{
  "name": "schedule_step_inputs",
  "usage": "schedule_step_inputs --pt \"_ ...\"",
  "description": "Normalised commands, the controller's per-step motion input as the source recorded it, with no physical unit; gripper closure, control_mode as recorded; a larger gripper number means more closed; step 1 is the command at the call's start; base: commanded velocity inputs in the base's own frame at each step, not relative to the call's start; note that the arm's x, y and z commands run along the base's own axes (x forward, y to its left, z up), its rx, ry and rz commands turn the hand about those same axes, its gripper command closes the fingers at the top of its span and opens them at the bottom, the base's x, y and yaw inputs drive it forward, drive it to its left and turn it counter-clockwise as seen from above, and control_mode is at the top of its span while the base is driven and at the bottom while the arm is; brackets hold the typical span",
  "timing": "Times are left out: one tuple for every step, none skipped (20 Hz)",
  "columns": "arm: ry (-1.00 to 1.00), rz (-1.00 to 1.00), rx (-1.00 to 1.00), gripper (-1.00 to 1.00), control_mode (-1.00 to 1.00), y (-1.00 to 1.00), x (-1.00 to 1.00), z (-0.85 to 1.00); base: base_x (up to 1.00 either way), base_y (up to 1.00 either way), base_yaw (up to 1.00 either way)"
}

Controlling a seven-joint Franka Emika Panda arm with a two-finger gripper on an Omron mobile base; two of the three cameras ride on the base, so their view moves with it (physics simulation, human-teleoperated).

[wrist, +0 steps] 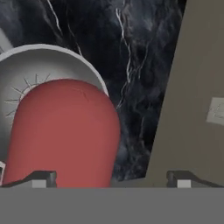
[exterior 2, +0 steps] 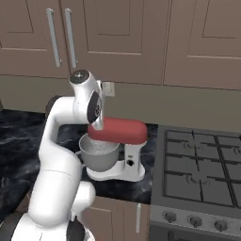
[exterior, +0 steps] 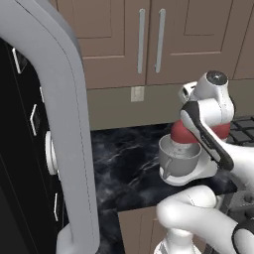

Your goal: Close the stand mixer head.

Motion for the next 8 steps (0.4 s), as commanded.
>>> schedule_step_inputs --pt "-0.11 0.00 -0.13 -1.00 -1.00 0.27 0.00 0.39 0.00 0.00 0.00" --pt "-0.02 0.00 -0.03 -1.00 -1.00 0.11 -0.02 0.21 0.00 0.00 0.00" --pt "0.00 0.00 -0.01 -1.00 -1.00 0.11 0.00 0.01 0.00 0.00 0.00" --pt "0.00 0.00 0.00 -1.00 -1.00 0.06 0.00 0.00 0.00 0.00 0.00" --pt "0.00 0.00 0.00 -1.00 -1.00 0.00 0.00 0.00 0.00 0.00 0.00" --pt "0.00 0.00 0.00 -1.00 -1.00 0.00 0.00 0.00 0.00 0.00 0.00" --pt "0.00 0.00 0.00 -1.00 -1.00 0.00 0.00 0.00 0.00 0.00 0.00" --pt "0.00 0.00 0.00 -1.00 -1.00 0.00 0.00 0.00 0.00 0.00 0.00"
